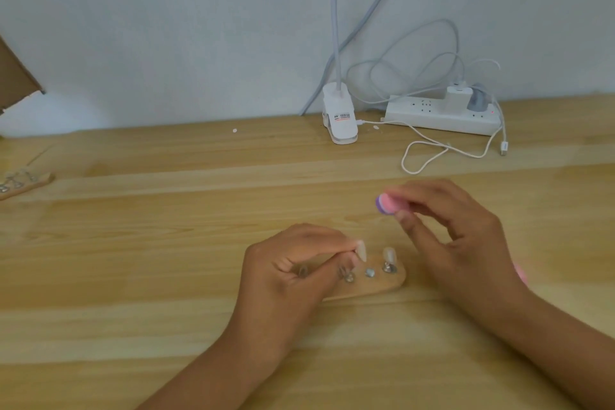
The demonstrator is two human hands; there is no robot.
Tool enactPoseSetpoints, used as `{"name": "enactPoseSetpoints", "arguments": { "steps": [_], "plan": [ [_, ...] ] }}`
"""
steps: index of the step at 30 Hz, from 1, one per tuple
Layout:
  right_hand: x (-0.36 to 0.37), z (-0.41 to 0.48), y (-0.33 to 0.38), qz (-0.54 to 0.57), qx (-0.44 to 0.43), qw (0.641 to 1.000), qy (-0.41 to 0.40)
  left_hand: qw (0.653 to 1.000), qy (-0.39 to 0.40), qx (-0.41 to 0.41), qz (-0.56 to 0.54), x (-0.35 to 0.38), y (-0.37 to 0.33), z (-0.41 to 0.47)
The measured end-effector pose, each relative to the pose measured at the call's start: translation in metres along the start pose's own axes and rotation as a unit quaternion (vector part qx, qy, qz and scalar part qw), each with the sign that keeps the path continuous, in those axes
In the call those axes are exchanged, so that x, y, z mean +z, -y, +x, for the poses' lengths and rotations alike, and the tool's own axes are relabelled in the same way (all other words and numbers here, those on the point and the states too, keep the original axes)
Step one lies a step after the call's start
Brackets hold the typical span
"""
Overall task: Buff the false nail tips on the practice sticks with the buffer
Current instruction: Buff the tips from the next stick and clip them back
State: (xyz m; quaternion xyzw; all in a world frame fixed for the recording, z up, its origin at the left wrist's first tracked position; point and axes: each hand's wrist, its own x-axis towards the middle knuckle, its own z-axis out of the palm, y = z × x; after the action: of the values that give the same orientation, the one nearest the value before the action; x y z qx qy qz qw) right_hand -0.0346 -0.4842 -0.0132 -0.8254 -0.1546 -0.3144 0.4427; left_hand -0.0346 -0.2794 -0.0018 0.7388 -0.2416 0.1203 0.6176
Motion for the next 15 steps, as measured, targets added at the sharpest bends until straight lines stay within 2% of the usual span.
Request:
{"name": "enactPoseSetpoints", "arguments": {
  "steps": [2,7,11,15],
  "plan": [
    [-0.001,0.003,-0.001,0.017,0.022,1.0,-0.008,0.999,0.012,-0.021,-0.036,0.002,-0.002,0.0],
    [0.003,0.002,-0.002,-0.006,-0.016,1.0,0.011,0.996,0.056,-0.056,-0.033,0.007,0.001,0.003],
    [0.004,0.003,-0.005,0.0,-0.006,1.0,0.01,0.995,0.08,-0.045,0.027,0.012,0.004,0.007],
    [0.005,0.003,-0.008,-0.003,-0.013,1.0,0.012,0.985,0.079,-0.012,0.153,0.016,0.002,0.007]
  ]
}}
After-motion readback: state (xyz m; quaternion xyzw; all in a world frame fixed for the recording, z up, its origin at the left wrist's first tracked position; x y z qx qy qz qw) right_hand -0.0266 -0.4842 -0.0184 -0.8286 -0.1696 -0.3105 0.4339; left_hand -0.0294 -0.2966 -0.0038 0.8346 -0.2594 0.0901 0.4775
